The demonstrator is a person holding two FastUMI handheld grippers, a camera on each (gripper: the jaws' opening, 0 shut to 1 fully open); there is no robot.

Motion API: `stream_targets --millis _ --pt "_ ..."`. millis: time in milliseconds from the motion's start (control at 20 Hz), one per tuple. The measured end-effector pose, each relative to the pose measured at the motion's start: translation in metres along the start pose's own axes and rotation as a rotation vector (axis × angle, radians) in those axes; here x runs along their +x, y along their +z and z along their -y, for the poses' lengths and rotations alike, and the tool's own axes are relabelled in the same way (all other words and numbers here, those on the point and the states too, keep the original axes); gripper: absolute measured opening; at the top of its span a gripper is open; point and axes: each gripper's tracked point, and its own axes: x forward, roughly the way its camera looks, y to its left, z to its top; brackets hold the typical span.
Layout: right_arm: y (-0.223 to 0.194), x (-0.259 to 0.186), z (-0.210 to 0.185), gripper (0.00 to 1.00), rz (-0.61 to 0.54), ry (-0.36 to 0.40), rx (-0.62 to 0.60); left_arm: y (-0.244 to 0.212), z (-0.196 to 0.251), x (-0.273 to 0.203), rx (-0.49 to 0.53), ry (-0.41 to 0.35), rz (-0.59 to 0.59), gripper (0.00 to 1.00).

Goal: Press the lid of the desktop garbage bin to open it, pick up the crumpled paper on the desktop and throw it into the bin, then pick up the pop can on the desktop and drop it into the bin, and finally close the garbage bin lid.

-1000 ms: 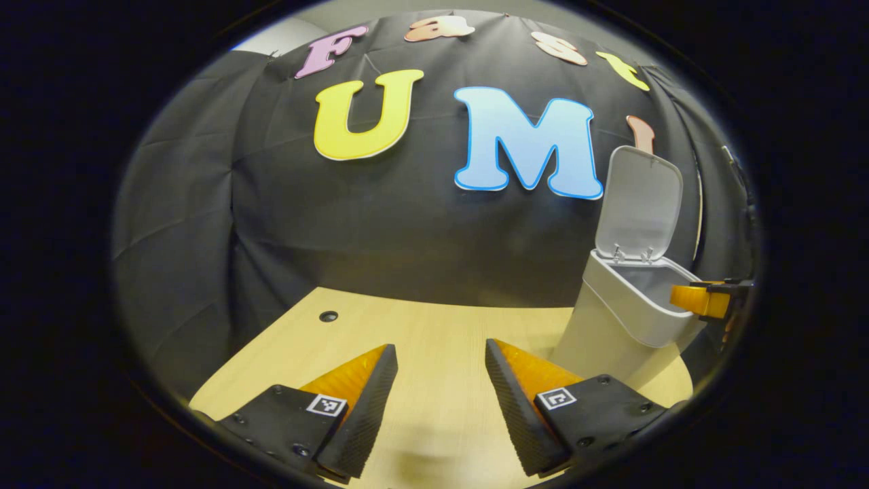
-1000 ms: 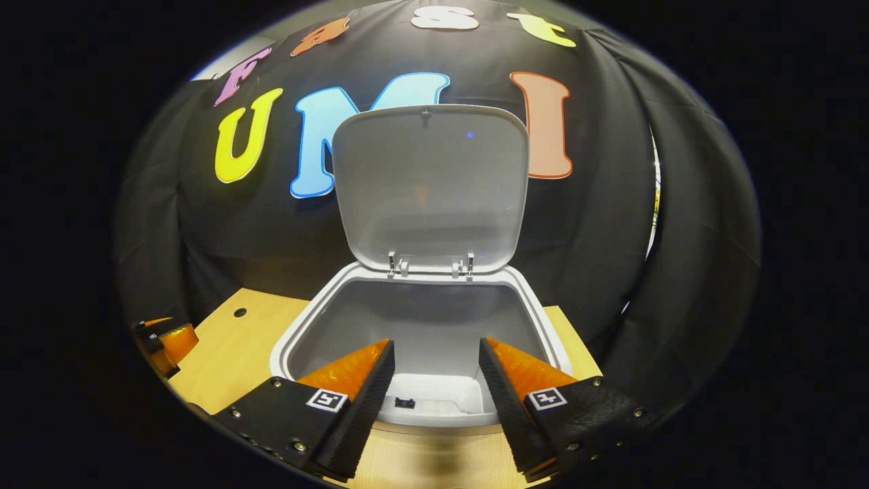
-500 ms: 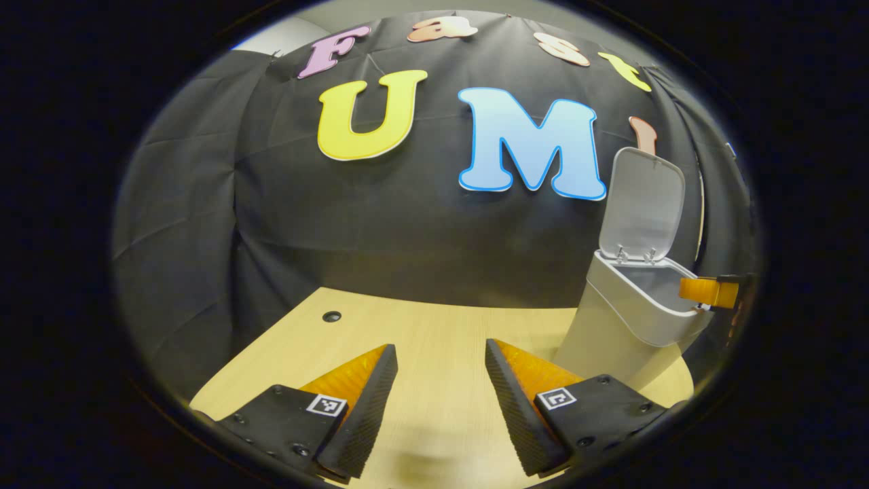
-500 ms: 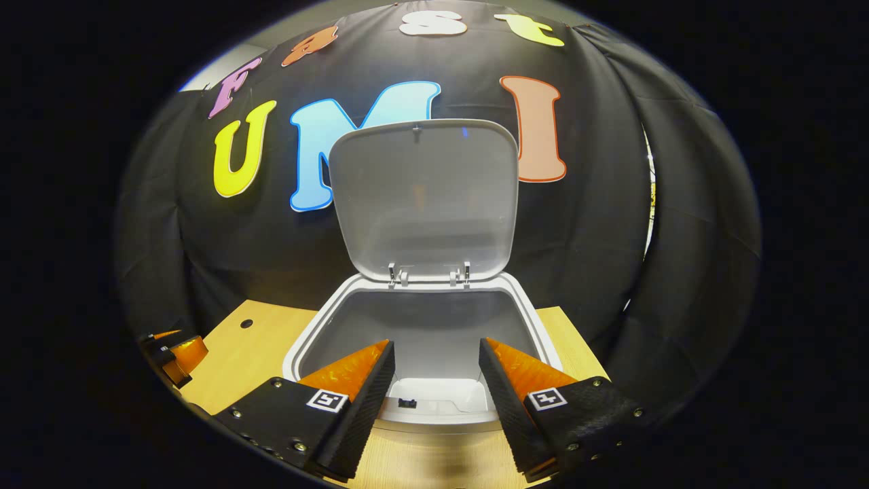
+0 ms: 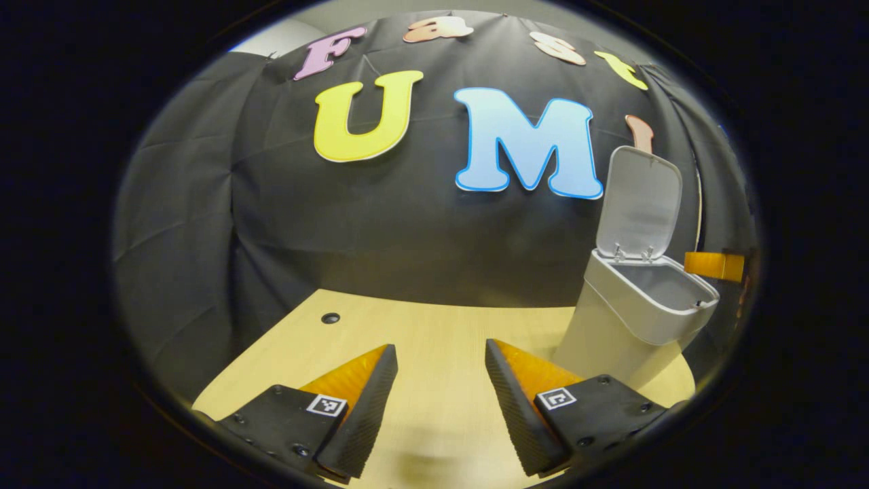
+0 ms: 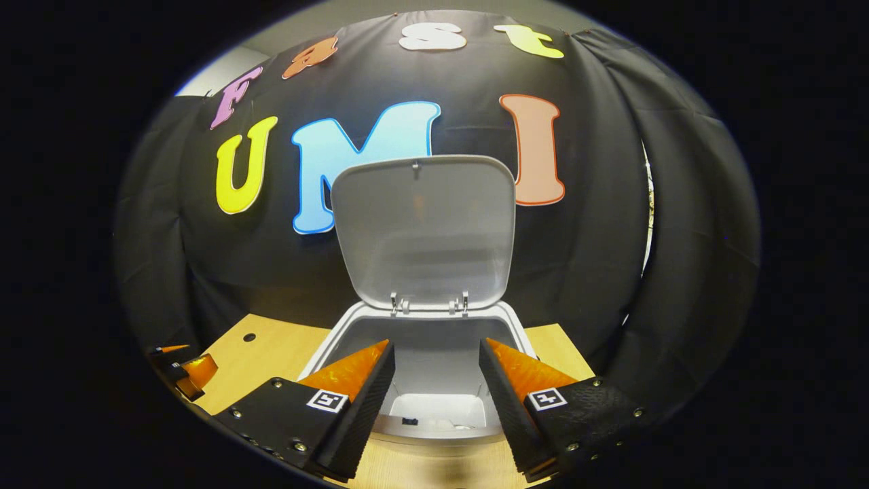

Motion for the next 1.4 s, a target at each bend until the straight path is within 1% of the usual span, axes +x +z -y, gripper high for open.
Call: stream_targets --millis 50,150,200,250,300,650,700,750,800,1200,1250,1400 --pt "0.006 -0.001 0.0 0.81 0.014 0.0 -0.004 0.0 -0.001 0.0 0.0 0.0 -0.001 0.87" --pt "0.018 -0.002 0.0 0.81 0.046 -0.004 -0.023 0.0 -0.001 0.001 0.0 0.001 -0.002 0.87" --pt "0.025 -0.003 -0.001 0.81 0.064 -0.004 -0.033 -0.001 -0.001 0.0 0.0 0.001 -0.002 0.94" --pt "0.033 -0.004 -0.002 0.81 0.081 -0.003 -0.04 -0.001 -0.001 0.0 0.001 0.002 -0.003 0.94" --pt "0.041 -0.005 -0.004 0.81 0.098 -0.001 -0.046 -0.002 -0.001 0.0 0.0 0.003 -0.005 0.87" --pt "0.093 -0.014 -0.015 0.81 0.227 0.016 -0.057 -0.006 -0.008 0.0 -0.008 0.015 -0.015 0.86" --pt "0.1 -0.015 -0.015 0.81 0.243 0.018 -0.058 -0.007 -0.009 0.0 -0.01 0.018 -0.016 0.86" --pt "0.105 -0.015 -0.017 0.78 0.257 0.018 -0.059 -0.007 -0.009 0.001 -0.011 0.02 -0.017 0.86" --pt "0.111 -0.015 -0.018 0.81 0.27 0.018 -0.058 -0.007 -0.009 0.0 -0.011 0.021 -0.017 0.86" --pt "0.156 -0.021 -0.022 0.81 0.368 0.016 -0.052 -0.012 -0.015 0.001 -0.026 0.031 -0.025 0.87" --pt "0.158 -0.022 -0.021 0.81 0.383 0.014 -0.053 -0.012 -0.016 0.002 -0.027 0.032 -0.026 0.94" --pt "0.177 -0.023 -0.019 0.8 0.424 0.003 -0.058 -0.014 -0.018 0.002 -0.03 0.035 -0.028 0.94"
